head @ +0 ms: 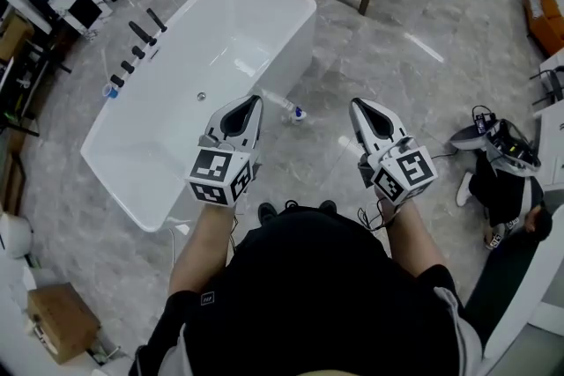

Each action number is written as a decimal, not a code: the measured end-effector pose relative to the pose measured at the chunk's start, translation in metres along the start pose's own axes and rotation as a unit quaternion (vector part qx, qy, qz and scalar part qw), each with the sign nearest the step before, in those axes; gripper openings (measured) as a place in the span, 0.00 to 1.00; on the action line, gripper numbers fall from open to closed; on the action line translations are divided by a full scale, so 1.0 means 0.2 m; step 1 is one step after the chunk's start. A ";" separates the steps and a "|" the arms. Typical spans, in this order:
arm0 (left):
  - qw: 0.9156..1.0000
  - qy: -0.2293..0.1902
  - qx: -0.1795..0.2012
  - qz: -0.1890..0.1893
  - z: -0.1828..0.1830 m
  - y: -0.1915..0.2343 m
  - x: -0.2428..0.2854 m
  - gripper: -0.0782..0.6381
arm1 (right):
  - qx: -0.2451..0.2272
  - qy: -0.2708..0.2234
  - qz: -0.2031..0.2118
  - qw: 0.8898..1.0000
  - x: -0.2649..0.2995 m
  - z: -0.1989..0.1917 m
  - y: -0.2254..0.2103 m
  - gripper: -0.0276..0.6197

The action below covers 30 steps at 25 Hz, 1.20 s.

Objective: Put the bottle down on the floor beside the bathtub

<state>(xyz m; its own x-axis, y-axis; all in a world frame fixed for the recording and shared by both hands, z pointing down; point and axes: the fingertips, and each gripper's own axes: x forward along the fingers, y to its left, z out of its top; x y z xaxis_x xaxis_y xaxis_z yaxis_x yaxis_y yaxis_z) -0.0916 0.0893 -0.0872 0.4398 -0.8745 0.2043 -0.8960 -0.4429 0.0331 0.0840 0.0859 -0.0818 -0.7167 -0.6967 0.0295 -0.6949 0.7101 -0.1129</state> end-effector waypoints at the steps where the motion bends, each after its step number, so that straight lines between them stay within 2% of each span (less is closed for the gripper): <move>1: 1.000 -0.004 0.003 0.001 0.02 0.03 -0.02 0.13 | -0.006 -0.006 -0.001 1.000 0.03 0.03 0.03 0.09; 7: 1.000 -0.014 0.016 0.021 0.05 0.18 -0.14 0.13 | -0.014 -0.022 0.004 1.000 0.18 0.11 0.14 0.09; 12: 0.999 -0.009 -0.015 0.028 -0.01 0.31 -0.19 0.13 | -0.046 -0.013 0.007 0.999 0.32 0.16 0.30 0.09; 19: 1.000 -0.005 -0.022 0.015 -0.04 0.27 -0.19 0.13 | -0.043 0.018 0.006 0.999 0.35 0.05 0.33 0.09; 30: 1.000 0.010 -0.027 0.005 -0.11 0.21 -0.18 0.13 | -0.028 0.019 0.014 0.999 0.32 -0.01 0.30 0.09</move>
<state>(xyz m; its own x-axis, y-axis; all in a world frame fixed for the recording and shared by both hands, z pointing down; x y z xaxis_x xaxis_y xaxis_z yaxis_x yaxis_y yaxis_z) -0.1457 0.1071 -0.0721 0.4302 -0.8744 0.2243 -0.9025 -0.4223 0.0846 -0.0032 0.0846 -0.0842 -0.7373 -0.6725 0.0649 -0.6755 0.7349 -0.0595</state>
